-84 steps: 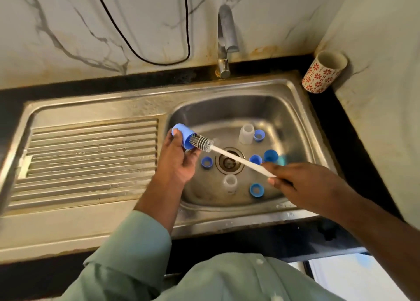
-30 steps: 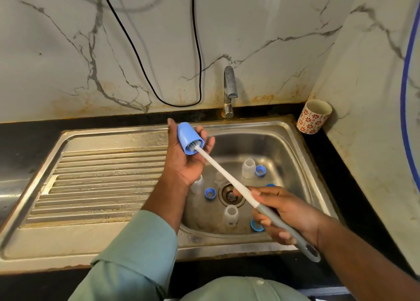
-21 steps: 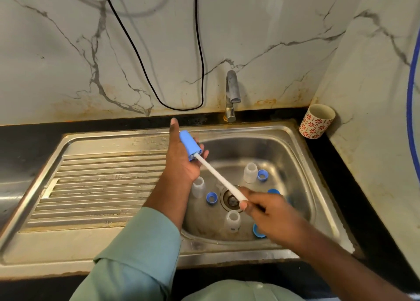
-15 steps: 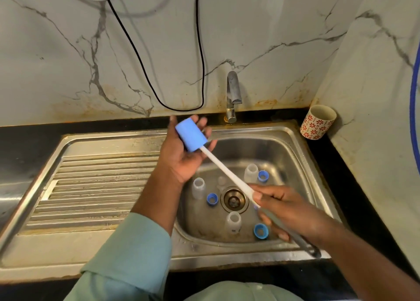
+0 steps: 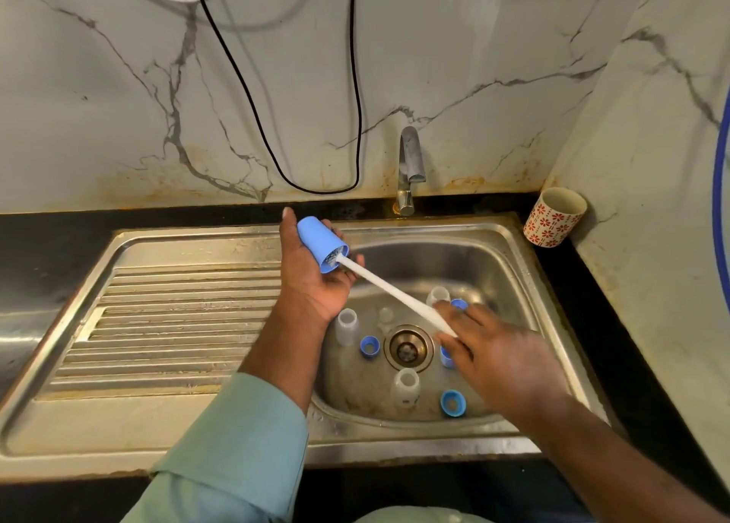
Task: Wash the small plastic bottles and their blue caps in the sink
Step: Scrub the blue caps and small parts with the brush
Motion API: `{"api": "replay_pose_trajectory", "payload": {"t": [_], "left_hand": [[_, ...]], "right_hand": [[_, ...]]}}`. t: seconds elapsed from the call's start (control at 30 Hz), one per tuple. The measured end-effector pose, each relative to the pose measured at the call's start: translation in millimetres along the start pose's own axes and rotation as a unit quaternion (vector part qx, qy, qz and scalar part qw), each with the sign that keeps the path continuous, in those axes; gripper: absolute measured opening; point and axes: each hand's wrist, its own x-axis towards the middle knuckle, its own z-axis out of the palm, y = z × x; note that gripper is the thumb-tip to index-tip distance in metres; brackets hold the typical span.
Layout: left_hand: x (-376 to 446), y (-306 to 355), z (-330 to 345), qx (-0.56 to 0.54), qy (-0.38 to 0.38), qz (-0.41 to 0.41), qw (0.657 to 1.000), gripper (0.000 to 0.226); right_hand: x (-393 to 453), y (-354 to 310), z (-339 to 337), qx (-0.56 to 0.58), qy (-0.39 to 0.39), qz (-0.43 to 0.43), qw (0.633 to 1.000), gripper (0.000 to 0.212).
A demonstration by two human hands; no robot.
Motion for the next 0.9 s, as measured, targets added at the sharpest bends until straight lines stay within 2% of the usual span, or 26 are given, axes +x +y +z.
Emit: {"api": "replay_pose_trajectory", "payload": {"t": [0.03, 0.07, 0.1, 0.13, 0.17, 0.2, 0.23, 0.27, 0.3, 0.33, 0.37, 0.4, 0.43, 0.47, 0.5, 0.53, 0.57, 0.63, 0.67, 0.73, 0.8, 0.9], "left_hand": [[0.6, -2.1, 0.4, 0.007, 0.019, 0.017, 1.0, 0.055], [1.4, -3.7, 0.5, 0.011, 0.033, 0.037, 0.999, 0.061], [3.1, -4.9, -0.2, 0.015, 0.042, 0.057, 0.997, 0.068], [3.7, -4.7, -1.5, 0.02, 0.045, 0.073, 0.996, 0.071], [3.7, -3.4, -2.1, 0.021, 0.042, 0.082, 0.995, 0.068], [3.5, -1.3, -2.9, 0.018, 0.041, 0.085, 0.995, 0.062], [3.4, 0.9, -4.2, 0.018, 0.048, 0.083, 0.995, 0.057], [3.6, 2.2, -5.9, 0.023, 0.062, 0.083, 0.994, 0.058], [2.3, 2.8, -7.3, 0.033, 0.08, 0.085, 0.993, 0.061], [2.2, 1.6, -8.2, 0.04, 0.1, 0.09, 0.99, 0.067], [1.1, 0.6, -9.2, 0.045, 0.117, 0.096, 0.987, 0.073], [0.9, 0.2, -9.8, 0.049, 0.126, 0.104, 0.985, 0.076], [0.4, 1.3, -10.0, 0.045, 0.133, 0.111, 0.984, 0.074], [0.7, 3.6, -10.0, 0.033, 0.142, 0.116, 0.983, 0.07], [1.3, 6.1, -9.8, 0.024, 0.154, 0.121, 0.98, 0.067], [1.9, 7.3, -9.5, 0.021, 0.156, 0.122, 0.98, 0.065], [0.9, 7.7, -7.4, 0.024, 0.146, 0.115, 0.982, 0.064], [-0.5, 4.0, -3.0, 0.06, 0.102, 0.075, 0.99, 0.059], [-0.2, 3.2, -1.8, 0.073, 0.076, 0.057, 0.993, 0.055], [0.9, 6.8, -1.8, 0.064, 0.069, 0.049, 0.994, 0.048], [5.2, 10.2, -5.7, 0.024, 0.117, 0.079, 0.99, 0.041], [9.3, 4.7, -4.0, 0.021, 0.124, 0.107, 0.986, 0.036]], "right_hand": [[1.1, 0.4, 0.7, -0.018, 0.044, 0.011, 0.999, 0.052], [-0.2, -4.1, -1.0, 0.117, 0.043, 0.061, 0.99, 0.051], [-1.6, -6.7, -2.7, 0.32, 0.005, 0.111, 0.941, 0.046], [-3.6, -9.1, -5.2, 0.5, -0.066, 0.15, 0.851, 0.041], [-4.7, -11.5, -8.3, 0.599, -0.15, 0.16, 0.77, 0.035], [-6.2, -12.5, -13.0, 0.621, -0.192, 0.156, 0.743, 0.032], [-5.6, -11.6, -14.6, 0.588, -0.19, 0.147, 0.772, 0.029], [-3.6, -11.7, -14.6, 0.499, -0.164, 0.126, 0.841, 0.028], [-0.8, -11.2, -12.6, 0.312, -0.113, 0.095, 0.939, 0.028], [2.3, -7.9, -7.2, 0.166, -0.035, 0.077, 0.983, 0.03], [3.1, -10.9, -4.6, 0.088, 0.02, 0.075, 0.993, 0.031], [3.8, -12.9, -2.9, 0.119, 0.016, 0.077, 0.99, 0.033], [2.2, -17.0, -4.1, 0.221, -0.033, 0.077, 0.972, 0.035], [0.3, -20.1, -6.3, 0.336, -0.099, 0.096, 0.932, 0.035], [-0.3, -22.5, -10.2, 0.401, -0.143, 0.096, 0.9, 0.033], [1.5, -20.3, -10.7, 0.398, -0.146, 0.083, 0.902, 0.031], [7.5, -17.8, -10.1, 0.358, -0.114, 0.071, 0.924, 0.028], [16.3, -14.4, -4.6, 0.211, -0.022, 0.046, 0.976, 0.026], [17.5, -13.8, -2.4, 0.165, -0.006, 0.04, 0.986, 0.026], [14.5, -14.0, -2.2, 0.159, -0.042, 0.013, 0.986, 0.026], [13.1, -15.8, -9.0, 0.213, -0.083, -0.01, 0.973, 0.025], [17.8, -21.2, -12.9, 0.352, -0.089, 0.061, 0.93, 0.02]]}}
